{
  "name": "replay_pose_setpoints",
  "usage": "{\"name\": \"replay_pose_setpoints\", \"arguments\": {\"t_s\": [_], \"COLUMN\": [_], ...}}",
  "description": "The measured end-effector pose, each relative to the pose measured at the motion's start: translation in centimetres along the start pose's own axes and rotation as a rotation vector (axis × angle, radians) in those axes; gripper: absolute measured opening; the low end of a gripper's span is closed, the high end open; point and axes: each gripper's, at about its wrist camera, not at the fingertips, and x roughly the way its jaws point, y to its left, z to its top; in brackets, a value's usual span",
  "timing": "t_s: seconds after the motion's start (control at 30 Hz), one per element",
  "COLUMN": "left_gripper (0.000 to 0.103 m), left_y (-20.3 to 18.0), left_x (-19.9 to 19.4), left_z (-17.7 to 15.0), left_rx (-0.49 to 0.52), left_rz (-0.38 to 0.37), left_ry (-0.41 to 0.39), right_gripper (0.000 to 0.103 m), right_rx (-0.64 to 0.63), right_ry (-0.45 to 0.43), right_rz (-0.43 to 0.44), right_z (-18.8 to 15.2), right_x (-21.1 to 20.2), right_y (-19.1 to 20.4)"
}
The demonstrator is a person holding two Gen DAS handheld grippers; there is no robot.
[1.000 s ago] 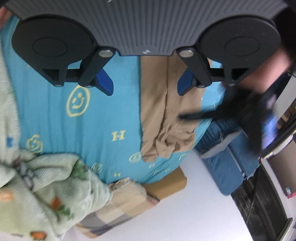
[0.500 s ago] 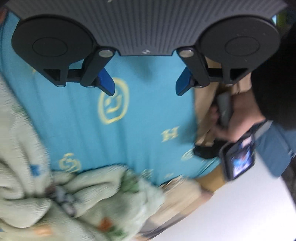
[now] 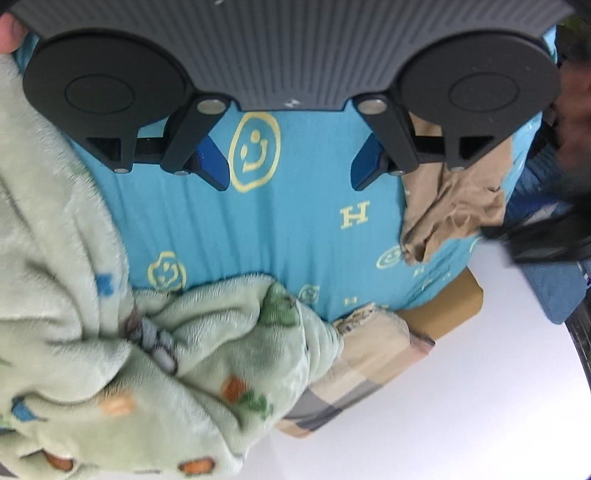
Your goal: Fold clothes
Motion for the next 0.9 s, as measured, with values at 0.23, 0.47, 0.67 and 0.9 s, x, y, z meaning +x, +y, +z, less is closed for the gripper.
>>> {"name": "replay_pose_setpoints", "arguments": {"t_s": [0.23,0.47,0.67,0.9], "left_gripper": [0.079,0.079,0.081,0.08], "left_y": [1.0,5.0,8.8,11.9], "left_x": [-12.4,-16.9,-15.8,-13.9], "left_z": [-5.7,-12.2,-15.4,-18.1], "left_rx": [-0.08,-0.18,-0.29,-0.525], "left_rz": [-0.008,0.093,0.164,0.127], "left_ry": [0.047,0.144,0.24,0.366], "right_gripper": [0.075,0.076,0.075,0.076], "right_rx": [-0.086,-0.097,-0.128,0.058], "right_ry": [-0.031,0.093,0.284,0.548], "right_rz": [0.027,0.097,0.197,0.34], "right_z": [0.7,0.1,-1.7,-4.1], "right_x": [-2.6,-4.7,-4.9,-4.5], "right_y": [0.9,1.0,1.8,0.5]}}
